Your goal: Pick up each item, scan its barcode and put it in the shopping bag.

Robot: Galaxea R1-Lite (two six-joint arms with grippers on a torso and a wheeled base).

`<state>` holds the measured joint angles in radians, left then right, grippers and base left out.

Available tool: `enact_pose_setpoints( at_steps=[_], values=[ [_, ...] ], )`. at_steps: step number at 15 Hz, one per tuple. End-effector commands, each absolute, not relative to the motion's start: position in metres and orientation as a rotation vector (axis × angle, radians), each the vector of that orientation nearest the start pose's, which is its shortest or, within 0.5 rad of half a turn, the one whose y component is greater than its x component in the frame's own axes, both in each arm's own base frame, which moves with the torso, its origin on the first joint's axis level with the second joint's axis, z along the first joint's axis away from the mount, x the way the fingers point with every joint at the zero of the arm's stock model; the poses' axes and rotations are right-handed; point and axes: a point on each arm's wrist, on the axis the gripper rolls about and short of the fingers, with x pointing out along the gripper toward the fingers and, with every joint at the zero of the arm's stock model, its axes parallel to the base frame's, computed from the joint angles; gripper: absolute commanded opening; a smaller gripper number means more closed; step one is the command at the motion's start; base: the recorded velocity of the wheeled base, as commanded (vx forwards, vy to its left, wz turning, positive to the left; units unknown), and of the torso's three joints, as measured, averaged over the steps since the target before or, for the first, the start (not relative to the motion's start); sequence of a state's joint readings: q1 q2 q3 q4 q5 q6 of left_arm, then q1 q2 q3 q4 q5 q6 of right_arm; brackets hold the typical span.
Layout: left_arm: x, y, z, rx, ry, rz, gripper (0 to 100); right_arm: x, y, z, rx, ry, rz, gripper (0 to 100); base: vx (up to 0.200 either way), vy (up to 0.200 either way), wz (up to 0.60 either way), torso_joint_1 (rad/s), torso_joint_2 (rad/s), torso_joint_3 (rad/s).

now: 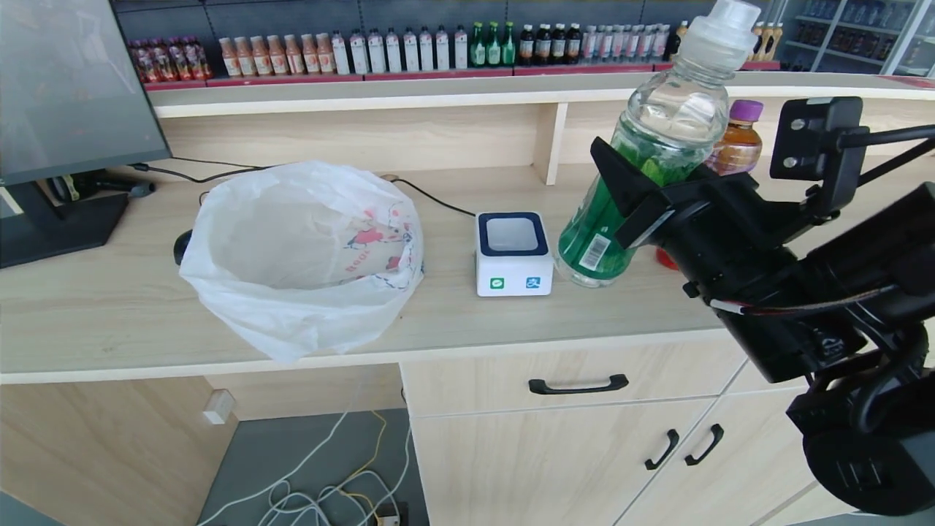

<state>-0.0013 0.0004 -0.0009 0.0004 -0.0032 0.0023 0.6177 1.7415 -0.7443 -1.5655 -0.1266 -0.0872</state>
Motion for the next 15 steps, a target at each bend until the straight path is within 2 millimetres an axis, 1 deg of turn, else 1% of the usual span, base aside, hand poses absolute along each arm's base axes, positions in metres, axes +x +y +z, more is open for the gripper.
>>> enact_pose_setpoints(
  at_steps=[1,4,6,7,9,10,11,13,14,15],
  values=[
    [-0.023,0.0,0.076,0.0,0.0,-0.003,100,0.242,0.167,0.248,0.129,-0.567,0.447,0,0.0,0.2,0.0,0.007,0.0,-0.002],
    [-0.023,0.0,0.076,0.0,0.0,-0.003,100,0.239,0.164,0.249,0.133,-0.567,0.444,0,0.0,0.2,0.0,0.001,0.0,0.001],
    [-0.023,0.0,0.075,0.002,0.0,-0.003,100,0.245,0.158,0.251,0.159,-0.571,0.439,0,0.0,0.0,0.0,0.0,0.0,0.0],
    [-0.023,0.0,0.075,0.002,0.0,-0.003,100,0.246,0.158,0.252,0.161,-0.578,0.439,0,0.0,0.0,0.0,0.0,0.0,0.0],
    [-0.023,0.0,0.075,0.006,0.0,-0.003,100,0.248,0.16,0.249,0.145,-0.569,0.447,0,0.0,0.0,0.0,0.0,0.0,0.0],
    [-0.023,0.0,0.075,0.006,0.0,-0.003,100,0.249,0.161,0.247,0.113,-0.573,0.461,0,0.0,0.0,0.0,0.0,0.0,0.0],
    [-0.023,0.0,0.076,0.006,-0.002,-0.003,100,0.25,0.163,0.245,0.044,-0.587,0.497,0,0.0,0.0,0.0,0.0,0.0,0.0],
    [-0.023,0.0,0.076,0.005,-0.002,-0.003,100,0.257,0.169,0.237,-0.055,-0.598,0.551,0,0.0,0.0,0.0,0.0,0.0,0.0],
    [-0.023,0.0,0.075,0.005,0.0,-0.003,100,0.259,0.17,0.236,-0.069,-0.602,0.555,0,0.0,0.0,0.0,0.0,0.0,0.0],
    [-0.023,0.0,0.076,0.005,-0.002,-0.003,100,0.266,0.175,0.231,-0.088,-0.602,0.581,0,0.0,0.0,0.0,0.0,0.0,0.0]
  ],
)
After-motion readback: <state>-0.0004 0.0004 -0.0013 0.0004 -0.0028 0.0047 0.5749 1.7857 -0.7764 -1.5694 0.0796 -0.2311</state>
